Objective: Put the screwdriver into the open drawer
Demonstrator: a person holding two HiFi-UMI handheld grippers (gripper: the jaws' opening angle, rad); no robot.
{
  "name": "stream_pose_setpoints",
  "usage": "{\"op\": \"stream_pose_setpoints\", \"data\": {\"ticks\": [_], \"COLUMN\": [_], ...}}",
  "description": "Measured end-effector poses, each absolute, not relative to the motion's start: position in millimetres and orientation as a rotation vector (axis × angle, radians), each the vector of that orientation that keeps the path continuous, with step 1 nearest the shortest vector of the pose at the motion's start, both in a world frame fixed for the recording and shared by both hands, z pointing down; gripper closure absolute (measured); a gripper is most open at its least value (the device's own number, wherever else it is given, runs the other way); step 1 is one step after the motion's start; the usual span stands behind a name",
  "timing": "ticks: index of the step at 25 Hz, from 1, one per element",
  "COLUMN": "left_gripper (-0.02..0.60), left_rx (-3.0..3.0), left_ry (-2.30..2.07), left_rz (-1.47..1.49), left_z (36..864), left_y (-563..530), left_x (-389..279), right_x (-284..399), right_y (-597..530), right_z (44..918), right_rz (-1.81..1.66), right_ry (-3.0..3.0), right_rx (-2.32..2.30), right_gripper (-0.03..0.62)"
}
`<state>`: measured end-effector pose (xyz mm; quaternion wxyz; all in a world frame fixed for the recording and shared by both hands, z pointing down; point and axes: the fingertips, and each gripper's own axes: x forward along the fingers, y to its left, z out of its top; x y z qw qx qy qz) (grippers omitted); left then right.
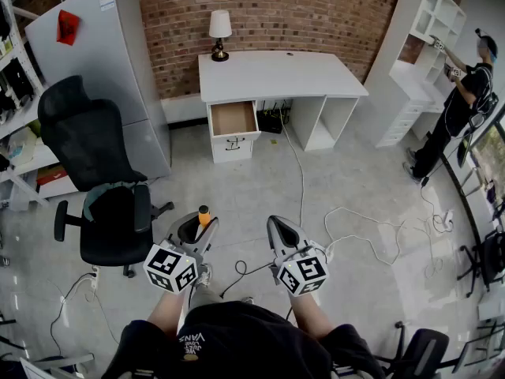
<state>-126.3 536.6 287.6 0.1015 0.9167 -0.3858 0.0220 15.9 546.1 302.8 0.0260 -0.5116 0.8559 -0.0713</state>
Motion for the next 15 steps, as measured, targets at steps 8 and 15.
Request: {"op": "stream_pose_setpoints", "data": {"ticks": [8,15], "left_gripper": [0.462,0.462], "left_rx": [2.706,2.685], "left_ry": [-1.157,-1.182], "left_rz": [0.062,0.066], "left_z": [289.2,294.7], "left_y": [542.7,533.7], "left_x": [-122.4,-121.2], "right_x": [21.2,24.0], "right_y": [553.5,547.5], "right_z": [305.3,305.5], "right_rz": [-0.228,-0.218], "right_ry": [2.633,2.632], "right_rx": [-1.585,-1.562], "right_gripper": [0.599,0.599]}}
